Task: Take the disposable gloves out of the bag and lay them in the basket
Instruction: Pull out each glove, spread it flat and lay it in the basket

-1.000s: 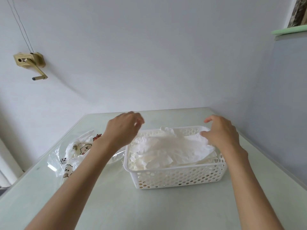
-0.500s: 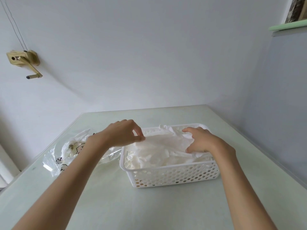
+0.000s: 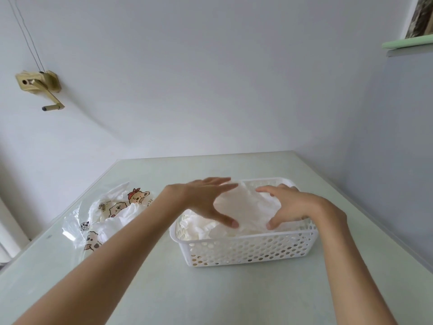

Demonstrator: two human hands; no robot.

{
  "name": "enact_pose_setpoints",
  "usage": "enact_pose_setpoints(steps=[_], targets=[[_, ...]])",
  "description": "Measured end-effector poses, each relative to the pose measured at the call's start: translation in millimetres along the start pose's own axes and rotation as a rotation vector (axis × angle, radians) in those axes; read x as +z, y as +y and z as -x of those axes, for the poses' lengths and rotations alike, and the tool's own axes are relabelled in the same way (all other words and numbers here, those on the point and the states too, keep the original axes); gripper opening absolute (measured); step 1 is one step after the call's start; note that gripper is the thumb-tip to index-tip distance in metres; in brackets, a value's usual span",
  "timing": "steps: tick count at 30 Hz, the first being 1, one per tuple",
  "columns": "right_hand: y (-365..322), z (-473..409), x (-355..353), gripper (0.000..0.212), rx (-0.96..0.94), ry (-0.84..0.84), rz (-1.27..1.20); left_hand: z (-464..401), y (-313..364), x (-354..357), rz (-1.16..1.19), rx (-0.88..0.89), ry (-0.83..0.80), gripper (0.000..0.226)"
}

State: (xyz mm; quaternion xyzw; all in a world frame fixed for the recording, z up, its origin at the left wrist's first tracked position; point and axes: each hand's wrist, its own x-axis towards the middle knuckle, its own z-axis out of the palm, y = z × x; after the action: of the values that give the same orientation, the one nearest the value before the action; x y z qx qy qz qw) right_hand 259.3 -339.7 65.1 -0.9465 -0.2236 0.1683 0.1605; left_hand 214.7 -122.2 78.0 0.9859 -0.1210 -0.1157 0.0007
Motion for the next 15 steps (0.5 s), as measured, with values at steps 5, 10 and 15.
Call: enact_pose_setpoints(steps=[5, 10, 15], targets=[[8.7, -11.8, 5.6, 0.093, 0.072, -0.055, 0.023, -6.3, -13.6, 25.3, -0.063, -0.142, -0.211, 0.106], [2.1, -13.1, 10.1, 0.086, 0.076, -0.099, 0.108, 0.3, -11.7, 29.1, 0.015, -0.126, -0.124, 0.103], [-16.3, 5.8, -3.3, 0.059, -0.042, 0.152, 0.047, 52.0, -31.5, 15.9, 0.443, -0.108, 0.357, 0.073]])
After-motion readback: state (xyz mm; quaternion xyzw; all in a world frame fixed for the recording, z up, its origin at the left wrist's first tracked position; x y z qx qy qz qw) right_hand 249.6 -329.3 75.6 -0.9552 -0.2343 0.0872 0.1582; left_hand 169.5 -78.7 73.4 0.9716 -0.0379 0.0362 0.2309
